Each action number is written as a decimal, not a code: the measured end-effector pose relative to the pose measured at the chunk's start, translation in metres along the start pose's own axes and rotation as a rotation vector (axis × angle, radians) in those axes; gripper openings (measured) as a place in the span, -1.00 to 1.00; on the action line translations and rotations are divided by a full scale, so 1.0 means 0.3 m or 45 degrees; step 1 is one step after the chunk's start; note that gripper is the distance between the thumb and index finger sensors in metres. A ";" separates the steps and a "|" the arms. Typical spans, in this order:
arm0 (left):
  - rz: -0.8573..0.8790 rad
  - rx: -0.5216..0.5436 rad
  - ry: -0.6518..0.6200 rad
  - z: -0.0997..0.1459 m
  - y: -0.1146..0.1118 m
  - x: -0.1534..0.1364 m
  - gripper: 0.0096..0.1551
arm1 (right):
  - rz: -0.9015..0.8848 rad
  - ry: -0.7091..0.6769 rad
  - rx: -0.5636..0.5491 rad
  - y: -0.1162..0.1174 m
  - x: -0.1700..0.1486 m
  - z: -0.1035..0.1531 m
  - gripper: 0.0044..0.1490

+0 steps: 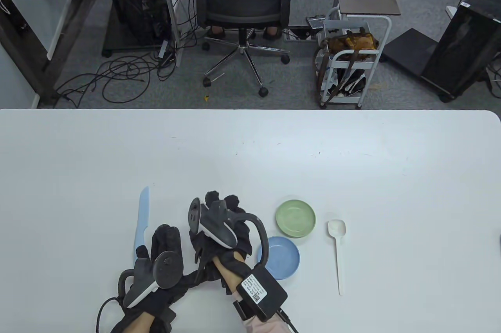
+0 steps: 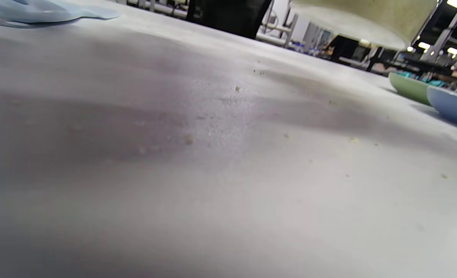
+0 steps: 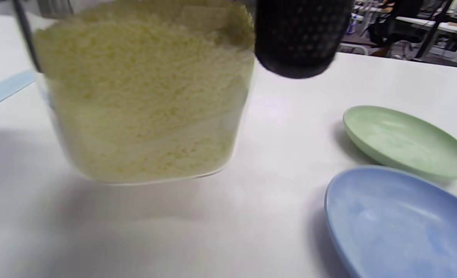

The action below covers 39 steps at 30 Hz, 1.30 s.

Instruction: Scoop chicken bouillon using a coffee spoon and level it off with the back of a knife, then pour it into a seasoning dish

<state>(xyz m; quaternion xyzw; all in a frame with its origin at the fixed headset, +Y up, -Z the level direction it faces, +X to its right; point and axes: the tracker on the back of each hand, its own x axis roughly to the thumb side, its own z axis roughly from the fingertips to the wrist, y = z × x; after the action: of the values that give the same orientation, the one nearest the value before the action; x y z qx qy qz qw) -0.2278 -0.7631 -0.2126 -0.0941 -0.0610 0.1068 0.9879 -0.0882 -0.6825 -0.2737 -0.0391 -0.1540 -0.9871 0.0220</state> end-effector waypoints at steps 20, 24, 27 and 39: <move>0.276 0.126 -0.175 -0.008 -0.009 0.005 0.47 | -0.144 -0.123 0.491 0.103 0.003 0.011 0.25; 0.351 0.011 -0.183 -0.035 -0.024 -0.021 0.52 | -0.016 -0.194 0.470 0.113 0.024 0.018 0.48; 0.320 0.028 -0.166 -0.037 -0.020 -0.015 0.53 | -0.049 -0.202 0.496 0.109 0.022 0.010 0.49; 0.276 0.030 -0.176 -0.039 -0.018 -0.012 0.55 | -0.087 -0.200 0.600 0.090 0.026 -0.023 0.51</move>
<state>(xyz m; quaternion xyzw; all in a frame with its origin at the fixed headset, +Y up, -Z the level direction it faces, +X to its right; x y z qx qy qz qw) -0.2287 -0.7712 -0.2234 -0.0811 -0.1173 0.2201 0.9650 -0.0949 -0.7105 -0.2716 -0.1043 -0.3824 -0.9180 -0.0149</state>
